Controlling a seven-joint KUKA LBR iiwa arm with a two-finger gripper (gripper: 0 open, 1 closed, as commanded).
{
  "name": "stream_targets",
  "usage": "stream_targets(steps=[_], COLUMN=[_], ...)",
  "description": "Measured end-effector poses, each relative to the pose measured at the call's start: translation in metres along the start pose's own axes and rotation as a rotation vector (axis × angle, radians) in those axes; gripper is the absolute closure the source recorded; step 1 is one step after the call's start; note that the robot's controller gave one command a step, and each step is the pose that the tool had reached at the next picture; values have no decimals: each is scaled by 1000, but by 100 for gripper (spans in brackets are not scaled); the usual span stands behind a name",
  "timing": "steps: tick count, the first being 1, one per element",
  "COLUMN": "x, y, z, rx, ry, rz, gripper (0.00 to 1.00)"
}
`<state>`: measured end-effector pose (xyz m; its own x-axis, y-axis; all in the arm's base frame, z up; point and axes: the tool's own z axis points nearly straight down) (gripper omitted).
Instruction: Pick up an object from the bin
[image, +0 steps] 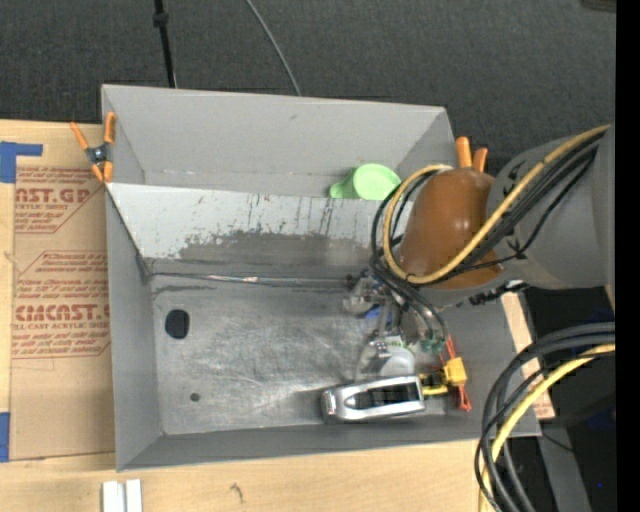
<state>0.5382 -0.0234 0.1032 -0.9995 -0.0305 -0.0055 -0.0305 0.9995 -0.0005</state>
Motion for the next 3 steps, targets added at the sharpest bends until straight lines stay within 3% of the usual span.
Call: stream_targets(steps=[1, 2, 3], x=[24, 39, 51], y=[-17, -30, -43], z=[-44, -46, 14], rx=[-2, 1, -5], ry=[-15, -1, -12], rz=[-154, -272, -451], gripper=[0, 0, 100])
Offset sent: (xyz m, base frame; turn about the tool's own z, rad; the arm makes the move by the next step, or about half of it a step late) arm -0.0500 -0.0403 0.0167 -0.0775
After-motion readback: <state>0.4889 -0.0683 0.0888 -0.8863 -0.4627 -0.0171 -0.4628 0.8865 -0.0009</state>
